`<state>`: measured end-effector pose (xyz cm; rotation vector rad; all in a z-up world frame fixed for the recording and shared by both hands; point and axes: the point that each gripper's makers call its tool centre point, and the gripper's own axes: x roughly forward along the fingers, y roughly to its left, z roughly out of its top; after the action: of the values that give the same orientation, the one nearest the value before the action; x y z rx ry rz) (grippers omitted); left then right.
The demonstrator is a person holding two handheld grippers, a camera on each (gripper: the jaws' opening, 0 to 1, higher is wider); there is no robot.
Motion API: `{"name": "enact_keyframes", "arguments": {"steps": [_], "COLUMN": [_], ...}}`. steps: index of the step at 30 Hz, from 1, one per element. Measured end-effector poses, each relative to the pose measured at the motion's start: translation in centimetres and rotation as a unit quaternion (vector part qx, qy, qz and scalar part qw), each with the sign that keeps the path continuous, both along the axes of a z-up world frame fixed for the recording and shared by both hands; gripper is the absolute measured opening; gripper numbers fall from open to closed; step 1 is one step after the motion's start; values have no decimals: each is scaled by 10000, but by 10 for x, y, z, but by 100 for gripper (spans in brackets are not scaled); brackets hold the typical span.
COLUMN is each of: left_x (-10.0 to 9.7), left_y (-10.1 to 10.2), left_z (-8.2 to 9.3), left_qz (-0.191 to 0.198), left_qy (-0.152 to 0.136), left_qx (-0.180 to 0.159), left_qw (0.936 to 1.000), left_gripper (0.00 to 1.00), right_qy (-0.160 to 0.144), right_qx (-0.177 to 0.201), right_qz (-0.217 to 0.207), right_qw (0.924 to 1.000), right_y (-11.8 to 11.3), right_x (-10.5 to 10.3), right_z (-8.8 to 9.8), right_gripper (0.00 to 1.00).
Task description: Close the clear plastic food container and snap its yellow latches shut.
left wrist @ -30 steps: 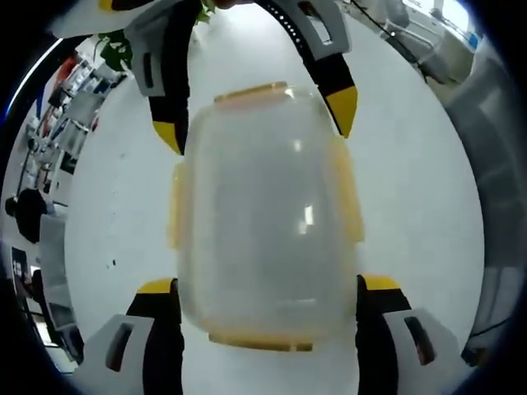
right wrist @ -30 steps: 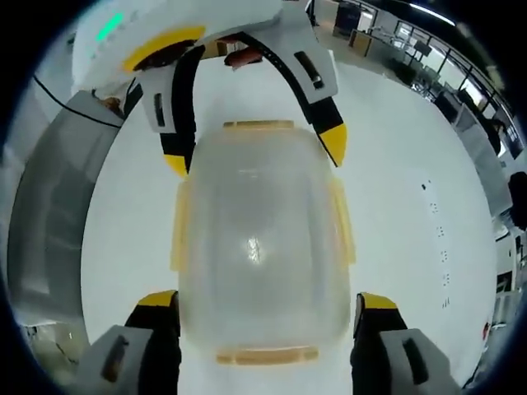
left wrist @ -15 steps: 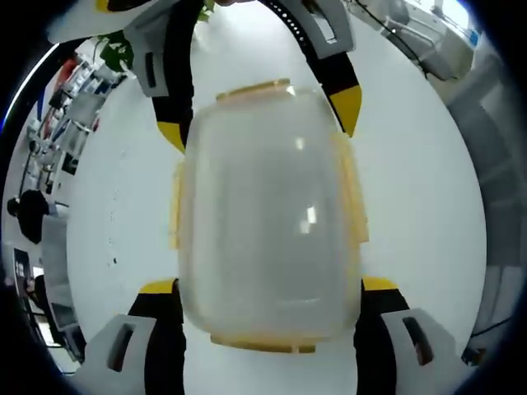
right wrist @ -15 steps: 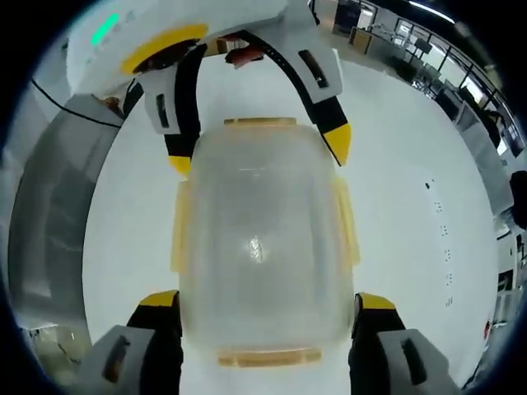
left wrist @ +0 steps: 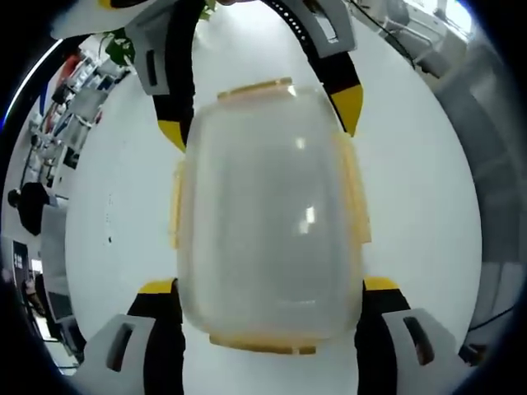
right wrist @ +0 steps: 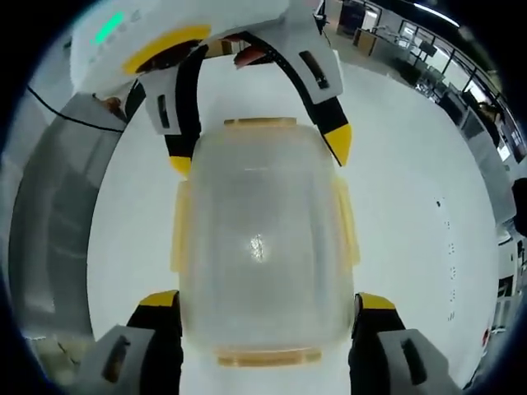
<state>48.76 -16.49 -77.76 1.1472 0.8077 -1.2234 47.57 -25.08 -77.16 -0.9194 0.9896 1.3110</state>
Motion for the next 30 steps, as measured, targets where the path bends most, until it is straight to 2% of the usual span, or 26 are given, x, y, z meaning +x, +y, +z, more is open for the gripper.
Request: {"name": "enact_keyframes", "arguments": {"steps": [7,20,30], "left_x": [-3,3,19], "left_y": [22,52,60], "left_z": [-2,-1,0], "left_qz": [75,188,269], "left_qy": [41,37,47], "left_qx": [26,-51,-160], "left_qw": [10000,9998,9995], "left_gripper": [86,86,86], "right_qy": [15,8,2], "right_qx": [75,63,27], "right_qz": [10,112,172], "right_qw": [10000,9999,9998], "right_y": [22,52,61], "right_x": [-4,4,21], "right_z": [1,1,1], "right_gripper": [84,84,83]}}
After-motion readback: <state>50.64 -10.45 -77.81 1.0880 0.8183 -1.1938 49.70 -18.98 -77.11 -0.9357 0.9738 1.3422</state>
